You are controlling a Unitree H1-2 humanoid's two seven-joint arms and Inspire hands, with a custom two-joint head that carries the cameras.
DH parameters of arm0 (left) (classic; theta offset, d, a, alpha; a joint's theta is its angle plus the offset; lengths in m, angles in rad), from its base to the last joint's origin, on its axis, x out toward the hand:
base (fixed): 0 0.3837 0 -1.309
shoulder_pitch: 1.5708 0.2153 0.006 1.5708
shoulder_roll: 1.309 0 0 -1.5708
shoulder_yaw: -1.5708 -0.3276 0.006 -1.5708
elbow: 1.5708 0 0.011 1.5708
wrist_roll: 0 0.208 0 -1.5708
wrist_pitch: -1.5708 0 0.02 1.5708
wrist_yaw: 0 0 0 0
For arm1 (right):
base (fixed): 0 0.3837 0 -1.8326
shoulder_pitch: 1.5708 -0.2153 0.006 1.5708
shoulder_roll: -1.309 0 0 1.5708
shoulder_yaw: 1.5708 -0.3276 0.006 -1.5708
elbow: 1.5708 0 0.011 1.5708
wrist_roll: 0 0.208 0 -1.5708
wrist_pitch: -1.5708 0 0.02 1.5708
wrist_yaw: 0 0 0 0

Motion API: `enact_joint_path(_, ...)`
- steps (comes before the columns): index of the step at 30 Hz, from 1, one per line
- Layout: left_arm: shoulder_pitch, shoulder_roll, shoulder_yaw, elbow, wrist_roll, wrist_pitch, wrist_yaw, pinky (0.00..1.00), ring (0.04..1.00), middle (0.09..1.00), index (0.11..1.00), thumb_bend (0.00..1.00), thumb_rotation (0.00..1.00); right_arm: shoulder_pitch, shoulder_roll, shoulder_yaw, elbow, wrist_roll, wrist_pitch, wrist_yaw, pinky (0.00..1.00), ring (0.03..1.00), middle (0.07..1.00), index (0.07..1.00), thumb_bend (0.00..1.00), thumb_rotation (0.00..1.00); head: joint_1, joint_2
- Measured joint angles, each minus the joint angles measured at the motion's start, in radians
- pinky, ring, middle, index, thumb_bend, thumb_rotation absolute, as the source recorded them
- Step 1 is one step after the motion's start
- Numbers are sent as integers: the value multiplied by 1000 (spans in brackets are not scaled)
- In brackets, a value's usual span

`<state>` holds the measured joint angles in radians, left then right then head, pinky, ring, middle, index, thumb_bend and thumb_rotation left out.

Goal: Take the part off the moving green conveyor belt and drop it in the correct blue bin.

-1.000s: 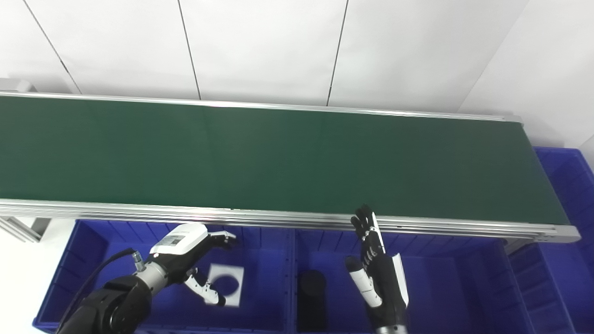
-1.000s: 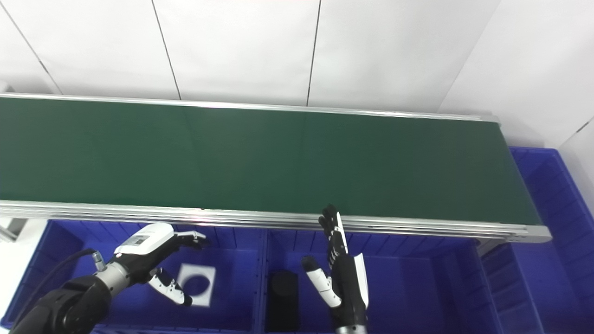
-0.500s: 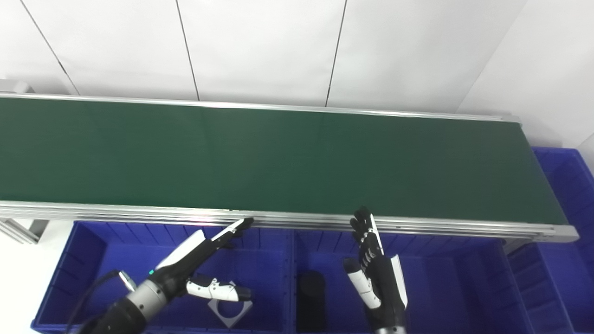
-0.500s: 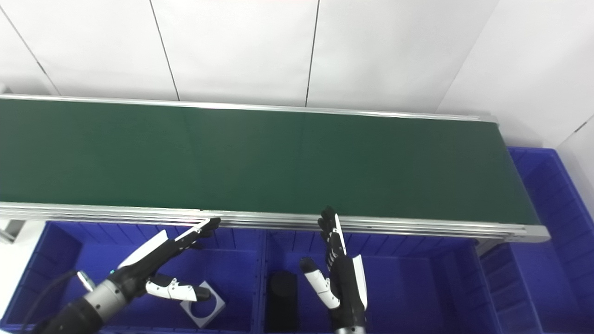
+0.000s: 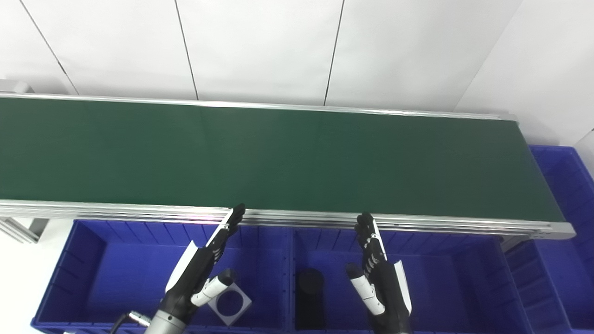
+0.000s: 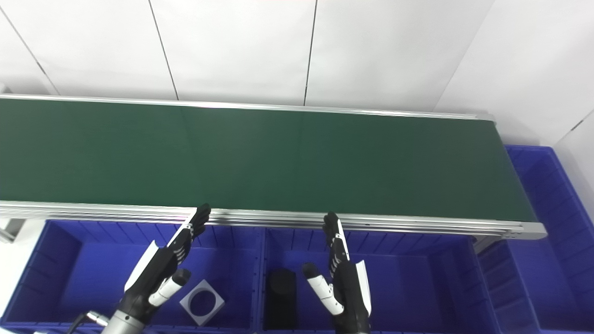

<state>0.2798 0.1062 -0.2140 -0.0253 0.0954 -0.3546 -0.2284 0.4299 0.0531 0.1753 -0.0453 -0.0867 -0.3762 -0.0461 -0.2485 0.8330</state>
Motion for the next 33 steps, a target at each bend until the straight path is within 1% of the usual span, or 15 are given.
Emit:
enact_joint_path(3,7,-22,15,9,-4,-14,24,991,1000,1000,1000,745,1000,-2,0,0,0,4,0,6,1000,977,978,1000,751,748,3,-3)
enact_joint_path(6,8,-29,18,17,-12,-21,34,981,1000,1000,1000,747,1000,-1,0,0,-1,10,4,11,1000,981,976,1000,760,745,6,-5)
enact_joint_path(8,7,-38,23,27,-25,-23,41,988,1000,1000,1000,782,1000,-1,0,0,-1,19,7,14,1000,985,972,1000,771,737,8,-9)
enact_joint_path(11,8,-53,29,37,-45,-23,44,999,1000,1000,1000,788,1000,-1,-1,-1,-1,22,8,14,1000,981,971,1000,771,749,8,-9)
enact_joint_path(15,8,-57,31,37,-47,-28,48,997,1000,1000,1000,786,1000,-2,-1,-1,-1,16,8,15,1000,984,975,1000,779,761,9,-9)
enact_joint_path(19,8,-61,37,38,-48,-54,63,995,1000,1000,1000,777,1000,-2,-1,-3,-1,11,8,15,1000,976,974,999,767,759,15,-11)
enact_joint_path(25,8,-66,39,41,-47,-54,66,999,1000,1000,1000,783,1000,-4,-1,-3,-1,18,8,16,1000,986,976,1000,780,751,18,-12)
enact_joint_path(33,8,-76,42,50,-46,-56,69,999,1000,1000,1000,788,1000,-4,-1,-3,-1,17,9,17,1000,984,979,1000,771,758,18,-12)
